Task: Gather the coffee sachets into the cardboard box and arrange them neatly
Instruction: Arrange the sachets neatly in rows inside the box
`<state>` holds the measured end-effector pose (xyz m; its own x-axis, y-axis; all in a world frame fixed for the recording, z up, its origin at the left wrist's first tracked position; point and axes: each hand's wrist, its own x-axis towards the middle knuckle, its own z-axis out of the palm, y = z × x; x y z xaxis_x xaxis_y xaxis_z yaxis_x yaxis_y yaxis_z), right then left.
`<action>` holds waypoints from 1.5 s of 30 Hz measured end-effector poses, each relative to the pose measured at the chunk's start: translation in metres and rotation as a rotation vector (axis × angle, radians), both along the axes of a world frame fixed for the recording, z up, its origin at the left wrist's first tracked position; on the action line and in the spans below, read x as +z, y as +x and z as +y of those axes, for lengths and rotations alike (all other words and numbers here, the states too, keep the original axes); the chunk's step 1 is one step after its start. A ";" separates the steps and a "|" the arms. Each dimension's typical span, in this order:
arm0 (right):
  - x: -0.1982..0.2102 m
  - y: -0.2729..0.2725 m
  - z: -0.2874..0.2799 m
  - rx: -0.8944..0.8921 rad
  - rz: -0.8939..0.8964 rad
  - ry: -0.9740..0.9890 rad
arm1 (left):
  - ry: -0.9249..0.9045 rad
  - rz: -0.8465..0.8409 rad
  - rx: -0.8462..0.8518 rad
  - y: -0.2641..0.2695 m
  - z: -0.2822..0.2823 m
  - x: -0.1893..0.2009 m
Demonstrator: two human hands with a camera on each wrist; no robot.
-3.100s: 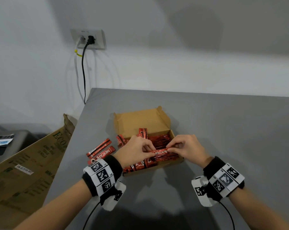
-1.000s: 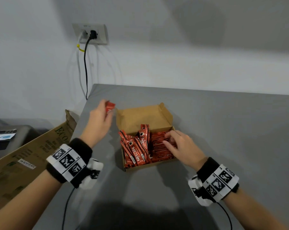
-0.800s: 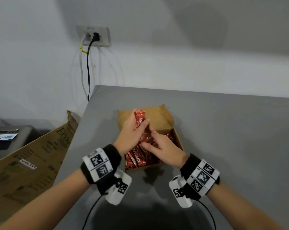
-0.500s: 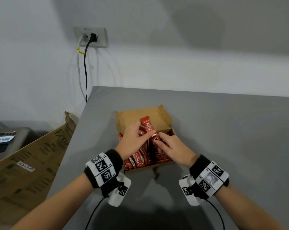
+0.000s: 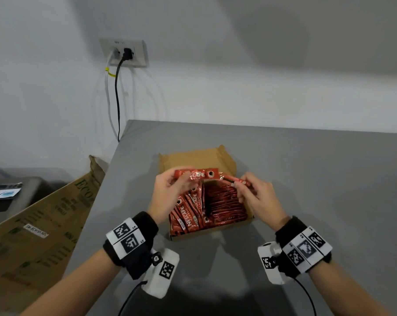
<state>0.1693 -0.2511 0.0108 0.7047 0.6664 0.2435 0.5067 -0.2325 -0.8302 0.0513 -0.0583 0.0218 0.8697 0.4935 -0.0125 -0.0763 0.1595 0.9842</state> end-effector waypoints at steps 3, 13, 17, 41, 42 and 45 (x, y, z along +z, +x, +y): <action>0.002 -0.002 -0.003 -0.029 -0.008 0.054 | 0.109 0.041 0.139 0.002 0.004 0.000; -0.003 -0.010 0.007 0.038 -0.340 0.144 | -0.230 0.143 -0.126 0.012 -0.014 0.007; -0.006 -0.005 0.006 0.082 -0.399 0.105 | 0.025 0.150 -0.183 0.009 -0.012 0.002; 0.027 0.012 0.003 0.050 -0.347 0.005 | 0.694 0.285 -0.141 0.008 -0.005 -0.001; 0.030 0.012 0.005 0.107 -0.356 -0.043 | 0.734 0.258 -0.166 0.009 -0.005 0.002; 0.030 0.005 0.017 0.242 -0.306 -0.113 | 0.733 0.136 -0.311 0.013 -0.016 0.013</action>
<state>0.1748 -0.2338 0.0404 0.4308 0.8386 0.3334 0.7777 -0.1575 -0.6086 0.0640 -0.0740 0.0348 0.9827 0.1530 0.1045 -0.0063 -0.5360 0.8442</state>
